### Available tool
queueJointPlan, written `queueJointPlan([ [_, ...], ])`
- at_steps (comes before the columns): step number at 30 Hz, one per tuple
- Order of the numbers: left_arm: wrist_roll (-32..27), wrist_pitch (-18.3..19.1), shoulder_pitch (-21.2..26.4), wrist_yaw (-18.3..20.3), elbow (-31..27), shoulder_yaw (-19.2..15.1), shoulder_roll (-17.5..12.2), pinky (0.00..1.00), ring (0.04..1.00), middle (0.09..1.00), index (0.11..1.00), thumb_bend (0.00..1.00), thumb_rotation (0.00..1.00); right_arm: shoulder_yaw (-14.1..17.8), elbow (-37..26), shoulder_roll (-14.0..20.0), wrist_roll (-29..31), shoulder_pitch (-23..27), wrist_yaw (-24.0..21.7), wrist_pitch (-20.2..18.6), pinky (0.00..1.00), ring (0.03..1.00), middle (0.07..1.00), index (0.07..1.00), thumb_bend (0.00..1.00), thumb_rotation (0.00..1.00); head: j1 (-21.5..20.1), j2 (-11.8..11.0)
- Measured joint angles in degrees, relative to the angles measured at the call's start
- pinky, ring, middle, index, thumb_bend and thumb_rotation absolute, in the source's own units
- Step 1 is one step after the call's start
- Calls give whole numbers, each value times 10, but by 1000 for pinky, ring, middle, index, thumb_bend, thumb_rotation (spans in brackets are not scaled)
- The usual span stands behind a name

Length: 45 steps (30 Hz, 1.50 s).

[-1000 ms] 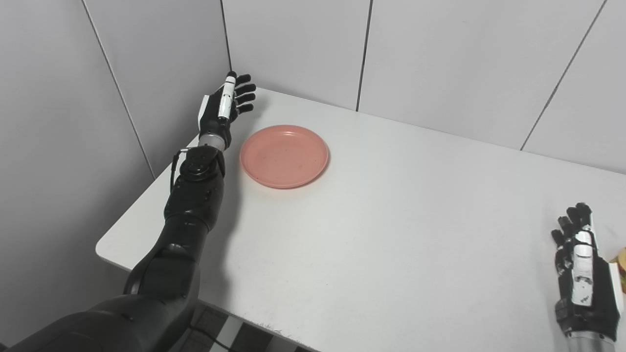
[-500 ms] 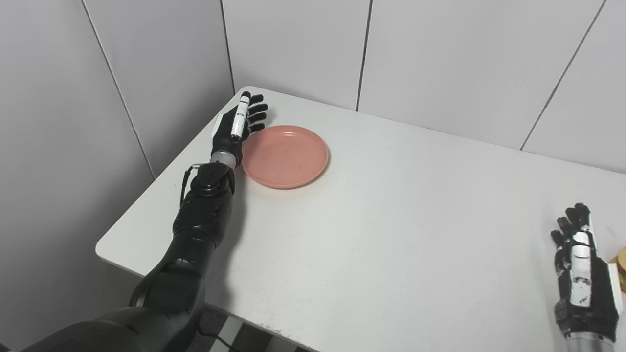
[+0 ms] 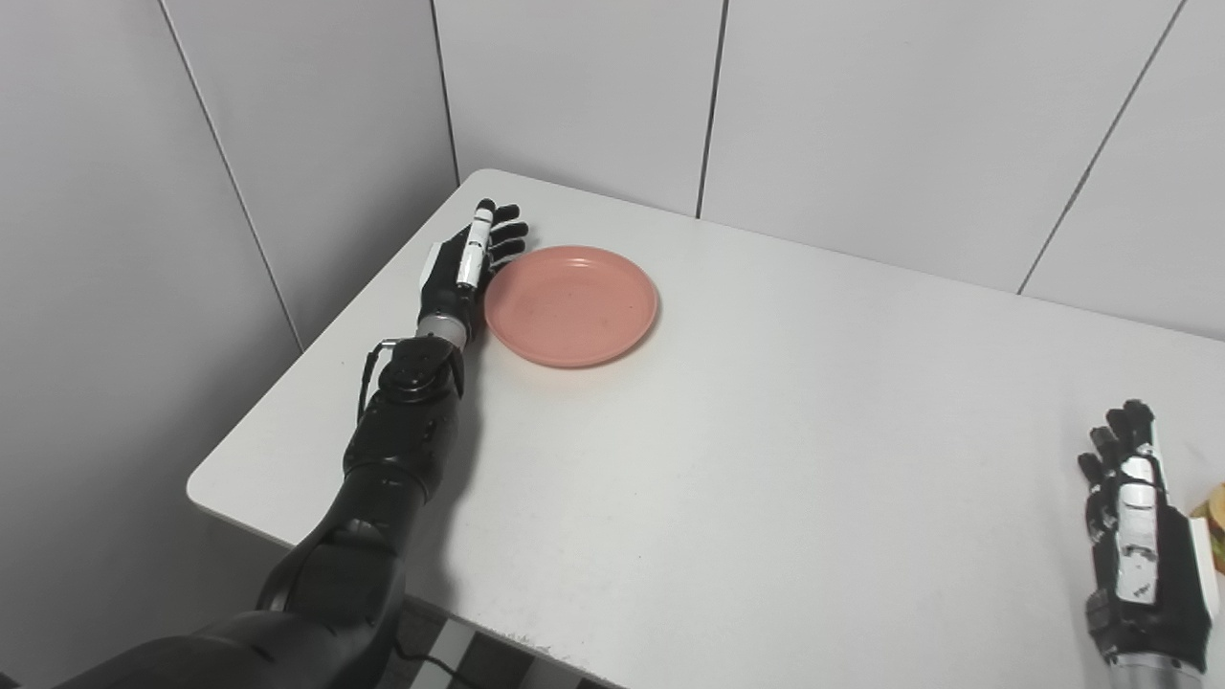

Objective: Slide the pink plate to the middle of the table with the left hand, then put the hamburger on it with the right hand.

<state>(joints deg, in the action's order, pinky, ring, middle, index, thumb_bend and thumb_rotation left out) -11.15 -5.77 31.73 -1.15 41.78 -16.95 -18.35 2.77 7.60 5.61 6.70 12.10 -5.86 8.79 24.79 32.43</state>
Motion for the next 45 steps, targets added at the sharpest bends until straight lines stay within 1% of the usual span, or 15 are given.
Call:
queueJointPlan([
  [3, 0, 0, 0, 1, -4, 0, -1, 773, 810, 780, 752, 433, 1000, 0, 0, 0, 1, 0, 0, 0, 1000, 996, 1000, 1000, 496, 972, 0, 0],
  [8, 0, 2, 1, 1, -20, -2, -2, 767, 802, 775, 744, 453, 1000, 0, 1, 0, 1, 0, -1, 0, 1000, 999, 1000, 1000, 475, 972, 0, 0],
  [11, 0, 2, 1, 1, -21, -3, -3, 760, 798, 770, 741, 442, 1000, 0, 1, 0, 1, 0, -1, 0, 1000, 1000, 1000, 1000, 471, 976, 0, 0],
  [13, 0, 2, 1, 1, -20, -2, -3, 770, 805, 775, 747, 435, 1000, 1, 1, 0, 4, 0, -2, 0, 1000, 997, 1000, 1000, 483, 951, 0, 3],
  [17, 0, 3, 1, 0, -20, -1, -2, 765, 799, 770, 745, 435, 1000, 1, 1, 1, 8, 0, -2, 0, 1000, 993, 1000, 1000, 496, 963, 1, 4],
  [24, 0, 3, -1, 5, -6, 2, 2, 784, 811, 786, 759, 452, 1000, 1, 1, 1, 3, 0, -1, 0, 1000, 998, 1000, 1000, 488, 980, 1, 4],
  [27, 0, 2, -1, 11, 1, 2, 3, 796, 816, 791, 764, 446, 1000, 0, 1, 1, 4, 0, -4, -1, 1000, 997, 1000, 1000, 493, 970, 2, 4],
  [32, 0, -10, -1, 11, 9, 2, 6, 807, 822, 795, 768, 455, 1000, 0, 1, 2, 3, 0, -4, -1, 1000, 1000, 1000, 1000, 487, 974, 2, 6],
  [35, 0, -14, -1, 11, 10, 2, 7, 817, 826, 798, 771, 463, 1000, 0, 1, 2, 3, 0, -3, -1, 1000, 998, 1000, 1000, 504, 969, 2, 6],
  [45, 0, -14, -1, 11, 7, 3, 15, 803, 815, 788, 761, 446, 1000, 1, 0, 1, 3, 0, -2, -2, 1000, 988, 1000, 1000, 515, 952, -3, 9],
])
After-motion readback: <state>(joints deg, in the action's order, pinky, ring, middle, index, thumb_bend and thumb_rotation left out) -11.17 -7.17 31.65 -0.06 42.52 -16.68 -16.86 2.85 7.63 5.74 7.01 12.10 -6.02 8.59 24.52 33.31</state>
